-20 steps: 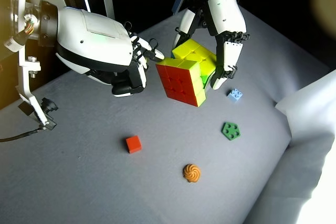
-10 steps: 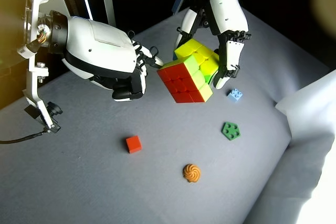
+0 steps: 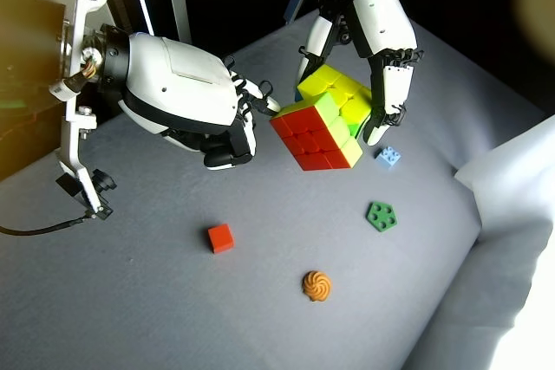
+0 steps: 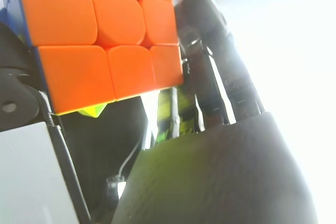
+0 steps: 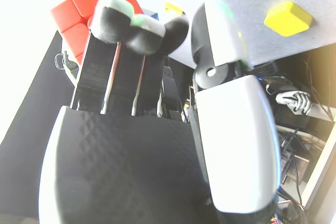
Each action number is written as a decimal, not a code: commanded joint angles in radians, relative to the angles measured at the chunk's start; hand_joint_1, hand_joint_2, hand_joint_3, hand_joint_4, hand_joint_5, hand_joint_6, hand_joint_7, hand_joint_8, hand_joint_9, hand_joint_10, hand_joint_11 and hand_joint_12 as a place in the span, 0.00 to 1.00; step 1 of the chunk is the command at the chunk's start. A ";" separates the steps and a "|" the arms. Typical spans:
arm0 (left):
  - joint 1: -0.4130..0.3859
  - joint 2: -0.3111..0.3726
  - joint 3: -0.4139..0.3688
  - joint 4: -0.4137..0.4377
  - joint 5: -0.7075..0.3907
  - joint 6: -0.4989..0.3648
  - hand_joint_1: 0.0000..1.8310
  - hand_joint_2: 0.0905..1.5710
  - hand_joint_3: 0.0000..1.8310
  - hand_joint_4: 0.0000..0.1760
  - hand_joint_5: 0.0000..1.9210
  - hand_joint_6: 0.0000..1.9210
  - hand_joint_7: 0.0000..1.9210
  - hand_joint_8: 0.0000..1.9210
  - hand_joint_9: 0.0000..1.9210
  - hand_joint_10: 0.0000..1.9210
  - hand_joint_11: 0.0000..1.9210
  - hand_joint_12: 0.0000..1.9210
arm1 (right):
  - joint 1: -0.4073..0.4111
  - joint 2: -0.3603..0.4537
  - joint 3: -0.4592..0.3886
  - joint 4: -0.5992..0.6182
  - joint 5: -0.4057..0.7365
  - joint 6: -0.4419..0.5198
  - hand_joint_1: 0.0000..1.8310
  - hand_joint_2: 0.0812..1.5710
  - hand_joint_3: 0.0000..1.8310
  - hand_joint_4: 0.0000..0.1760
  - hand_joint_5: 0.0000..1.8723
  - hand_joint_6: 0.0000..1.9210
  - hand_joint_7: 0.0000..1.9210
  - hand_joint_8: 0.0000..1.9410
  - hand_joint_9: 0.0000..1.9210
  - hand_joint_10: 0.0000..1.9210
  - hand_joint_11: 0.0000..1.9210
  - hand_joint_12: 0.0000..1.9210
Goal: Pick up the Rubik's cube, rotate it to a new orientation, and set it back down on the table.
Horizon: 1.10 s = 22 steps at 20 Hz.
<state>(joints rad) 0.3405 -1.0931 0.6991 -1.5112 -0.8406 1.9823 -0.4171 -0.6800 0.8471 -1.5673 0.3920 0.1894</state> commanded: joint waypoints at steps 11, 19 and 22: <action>-0.027 0.000 -0.007 0.072 0.015 -0.030 0.67 0.67 0.00 0.19 0.55 0.44 0.54 0.49 0.44 0.46 0.19 0.74 | -0.031 -0.030 0.000 0.028 -0.086 -0.008 0.66 0.71 0.00 0.00 0.13 0.00 0.34 0.95 0.44 1.00 0.46 1.00; -0.028 0.000 -0.006 0.072 0.015 -0.030 0.64 0.67 0.00 0.00 0.54 0.46 0.54 0.64 0.56 0.90 0.52 0.99 | -0.032 -0.047 0.008 0.029 -0.102 -0.010 0.65 0.72 0.00 0.00 0.12 0.00 0.37 0.92 0.46 1.00 0.47 1.00; -0.028 0.000 -0.006 0.072 0.015 -0.029 0.63 0.67 0.00 0.00 0.54 0.46 0.53 0.70 0.57 0.93 0.54 0.99 | -0.023 -0.047 0.011 0.032 -0.079 -0.009 0.71 0.77 0.01 0.00 0.11 0.00 0.38 0.77 0.42 1.00 0.43 1.00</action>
<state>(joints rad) 0.3279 -1.0931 0.6987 -1.5108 -0.8337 1.9617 -0.4576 -0.7288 0.8547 -1.5742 0.3138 0.1844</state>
